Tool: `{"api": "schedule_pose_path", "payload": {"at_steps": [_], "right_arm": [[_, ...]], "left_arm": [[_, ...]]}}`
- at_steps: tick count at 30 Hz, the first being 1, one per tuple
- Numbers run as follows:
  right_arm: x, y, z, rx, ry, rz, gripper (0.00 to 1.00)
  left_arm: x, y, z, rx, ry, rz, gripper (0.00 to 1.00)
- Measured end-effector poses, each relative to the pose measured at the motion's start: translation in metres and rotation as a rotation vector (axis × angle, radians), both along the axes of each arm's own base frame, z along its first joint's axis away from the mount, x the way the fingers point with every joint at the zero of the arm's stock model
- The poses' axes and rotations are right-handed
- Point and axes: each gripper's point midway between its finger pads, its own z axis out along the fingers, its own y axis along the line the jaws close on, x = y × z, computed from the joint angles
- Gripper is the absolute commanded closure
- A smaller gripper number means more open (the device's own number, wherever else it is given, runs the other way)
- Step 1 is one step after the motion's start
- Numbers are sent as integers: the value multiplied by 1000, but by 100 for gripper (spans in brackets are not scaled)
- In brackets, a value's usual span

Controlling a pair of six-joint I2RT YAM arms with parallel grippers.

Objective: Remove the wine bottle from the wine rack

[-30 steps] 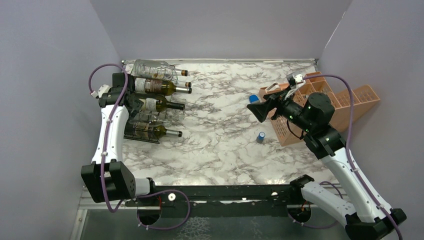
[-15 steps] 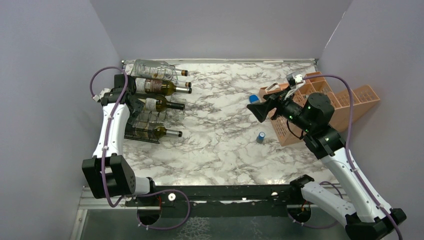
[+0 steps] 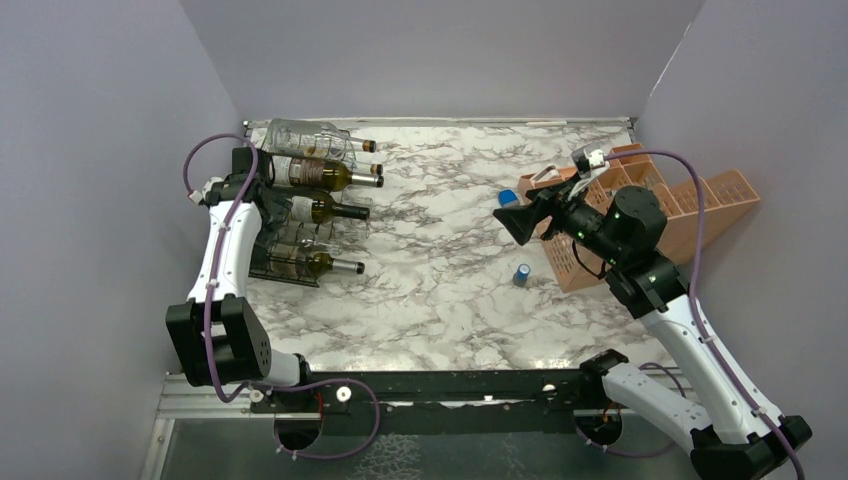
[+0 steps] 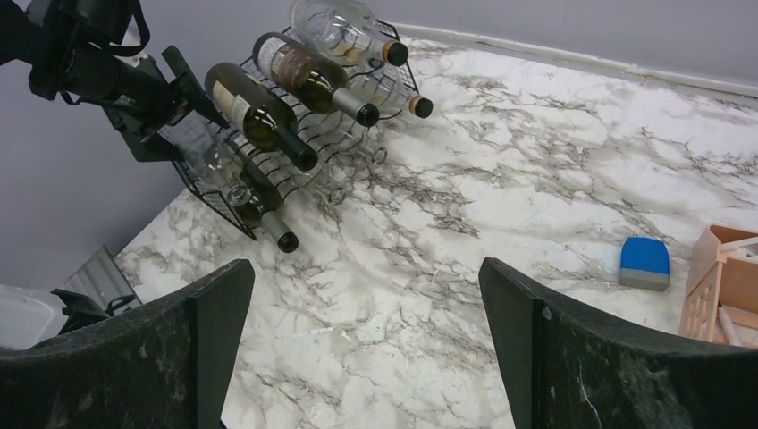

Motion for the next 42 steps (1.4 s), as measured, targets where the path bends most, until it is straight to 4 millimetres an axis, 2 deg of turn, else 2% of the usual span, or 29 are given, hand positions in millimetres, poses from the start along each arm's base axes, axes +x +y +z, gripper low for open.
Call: {"api": "schedule_pose_path", "payload": {"at_steps": [9,14,21,25,36,42], "right_arm": [[1,0,-1,0,-1,0,1],[2,1,-3,-1,3,0,1],[3,1,-3,-1,3,0,1],[3,1,-3,-1,5,0,1],[5,3,-7,4,25,0,1],[5,8,-10,-4,32,32,1]], "left_arm": [[2,0,-6,-3,-2,13,23],[2,0,-10,-5,-2,14,31],[-4,-3,-5,-16,-9,15,45],[-9,-6,4,-26,-30,10,51],[-22,-10,36,-23,-118,-11,52],[-19,-18,61,-36,-214,-80,52]]}}
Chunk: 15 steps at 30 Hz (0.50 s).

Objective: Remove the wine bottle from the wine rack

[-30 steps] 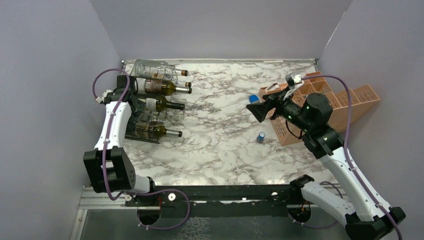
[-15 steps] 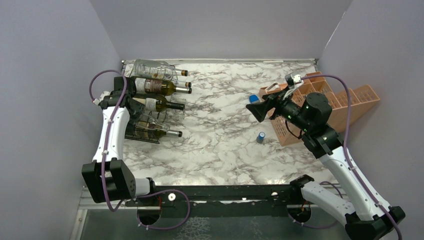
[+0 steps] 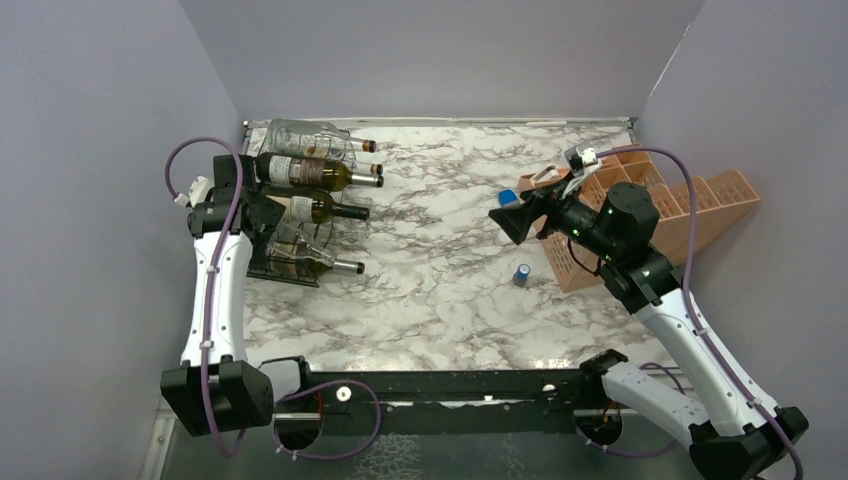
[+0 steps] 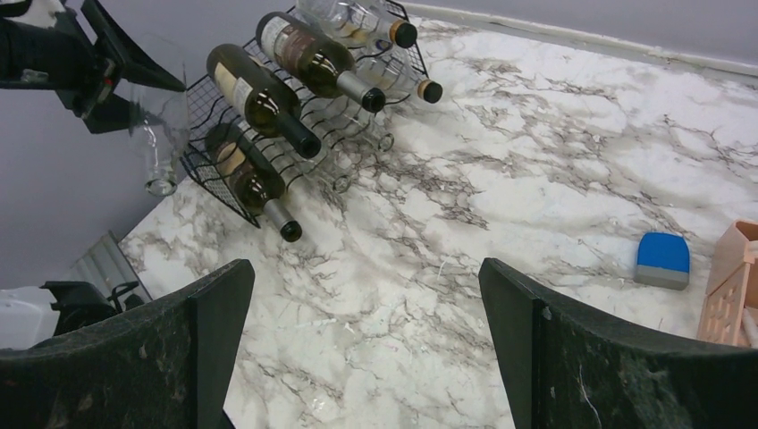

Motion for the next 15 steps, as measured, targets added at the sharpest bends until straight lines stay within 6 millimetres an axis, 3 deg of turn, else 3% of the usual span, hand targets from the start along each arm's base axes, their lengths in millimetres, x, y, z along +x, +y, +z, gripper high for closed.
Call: {"api": "schedule_pose_path", "payload": {"at_steps": [9,15], "right_arm": [[6,6,-10,-40,11,29,1],[18,21,-18,-84,10,108,1]], "left_arm": [[20,-41,56,-97,-260,-227,52],[39,-92,95,-215,-448,-467,52]]}}
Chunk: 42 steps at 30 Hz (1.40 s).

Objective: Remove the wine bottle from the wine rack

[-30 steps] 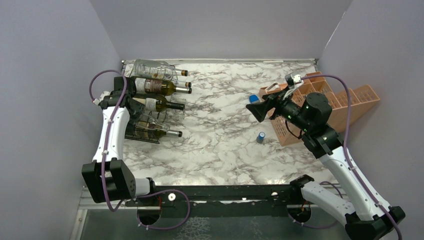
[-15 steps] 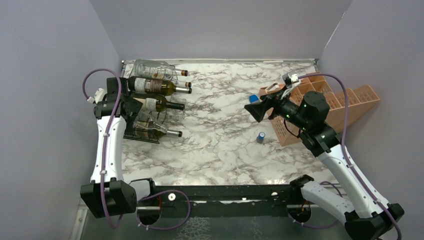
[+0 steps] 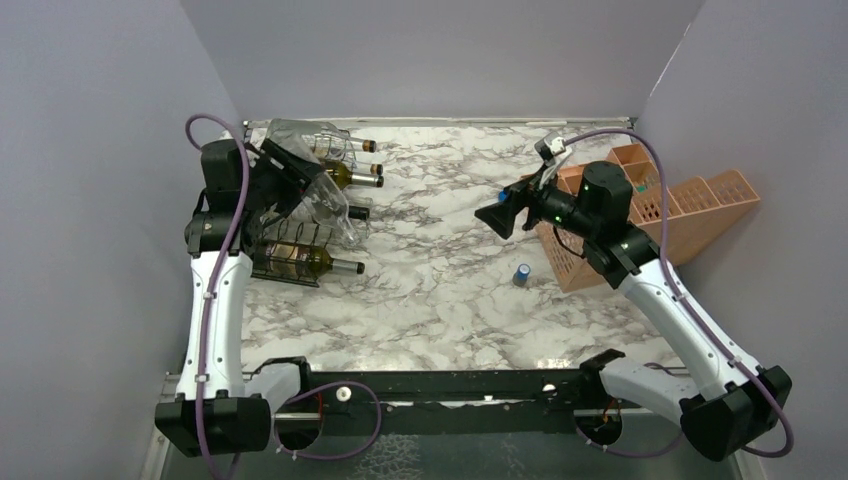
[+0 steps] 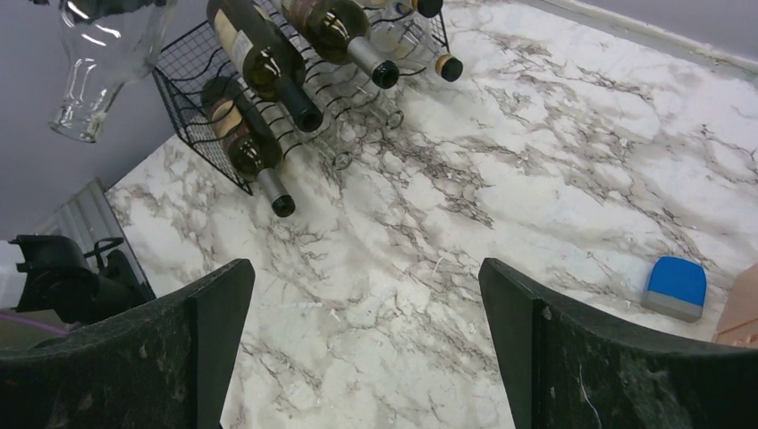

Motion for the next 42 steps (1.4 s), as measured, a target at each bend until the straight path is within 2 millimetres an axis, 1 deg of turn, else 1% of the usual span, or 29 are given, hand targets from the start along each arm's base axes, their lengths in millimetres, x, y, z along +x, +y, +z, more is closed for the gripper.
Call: {"api": "schedule_pose_path", "payload": {"at_steps": [2,5,7,8,9,12,14,16,18,20,23,26,28,32,34,36,39,42], "right_arm": [[3,4,-3,-20,-10,26,0],[1,7,-1,-49,-66,56,1],[-6,10,8,-59,-147,78,1],[-11,11,12,-62,-185,90,1],[-17,11,16,-64,-222,100,1],[-34,13,30,-66,-337,141,0],[-44,18,36,-81,-418,177,1],[-58,27,32,-108,-498,233,0],[-75,36,19,-144,-563,297,1],[-88,43,6,-183,-625,360,0],[-97,52,-6,-241,-717,449,1],[-104,62,-13,-291,-801,518,1],[-112,72,-18,-323,-862,567,0],[-125,89,-27,-400,-968,612,1],[-129,94,-36,-437,-1004,618,1],[-130,96,-49,-481,-1037,624,1],[-126,98,-68,-555,-1054,631,1],[-121,104,-80,-620,-1068,632,1]], "left_arm": [[1,-24,11,-12,-52,-102,52],[0,-59,19,-21,-102,-243,51],[-3,-90,23,-41,-133,-362,51],[-3,-99,23,-48,-143,-398,51],[-5,-114,23,-60,-153,-452,51],[-9,-147,14,-82,-147,-559,51],[-13,-168,1,-92,-124,-622,51],[-16,-183,-10,-101,-97,-665,51],[-22,-200,-26,-113,-59,-718,50],[-24,-208,-36,-117,-35,-742,50],[-29,-217,-49,-117,-14,-767,50],[-35,-224,-61,-135,20,-801,50],[-37,-228,-68,-152,50,-825,50],[-42,-235,-86,-181,122,-854,48],[-45,-235,-92,-193,150,-847,48],[-49,-234,-101,-213,190,-829,48],[-55,-232,-116,-239,266,-801,48],[-57,-234,-122,-260,308,-787,48]]}}
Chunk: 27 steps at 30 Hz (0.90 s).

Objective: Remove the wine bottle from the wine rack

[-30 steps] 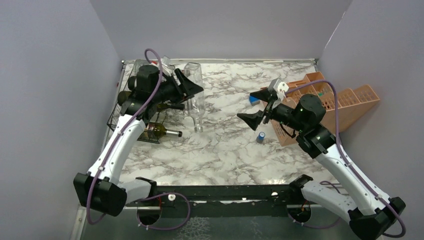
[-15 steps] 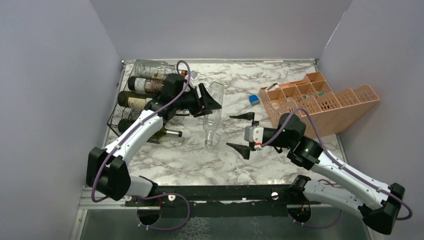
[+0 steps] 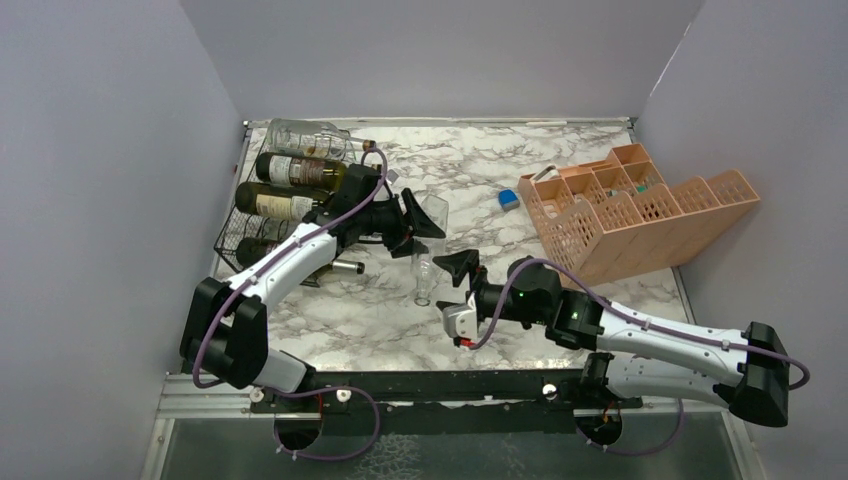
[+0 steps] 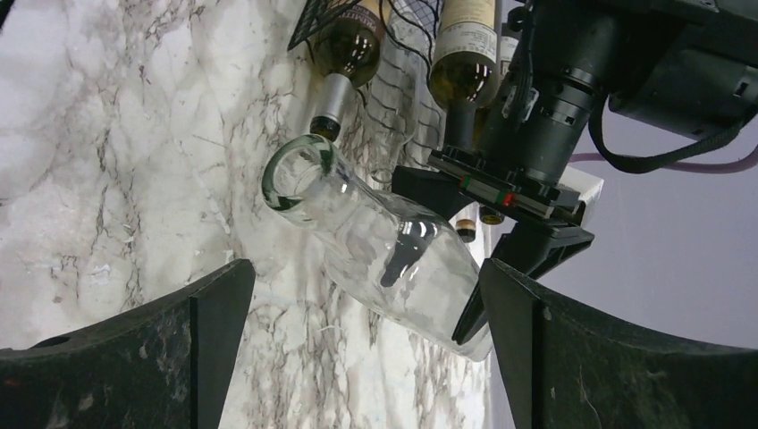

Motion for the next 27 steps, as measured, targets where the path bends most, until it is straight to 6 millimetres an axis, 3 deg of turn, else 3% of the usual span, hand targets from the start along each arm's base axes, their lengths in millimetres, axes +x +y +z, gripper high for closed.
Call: {"api": "schedule_pose_path", "payload": {"at_steps": [6,12,16,27], "right_arm": [[0,8,-9,-3,-67,8,3],[1,12,-10,25,-81,10,15],[-2,15,-6,47,-80,26,31],[-13,23,-6,94,-45,89,47]], "left_arm": [[-10,-5,-7,-2,58,5,47],[-20,-15,-9,1,84,-9,47],[-29,-23,-9,0,97,-27,46],[-37,-30,-8,-2,124,-30,46]]}}
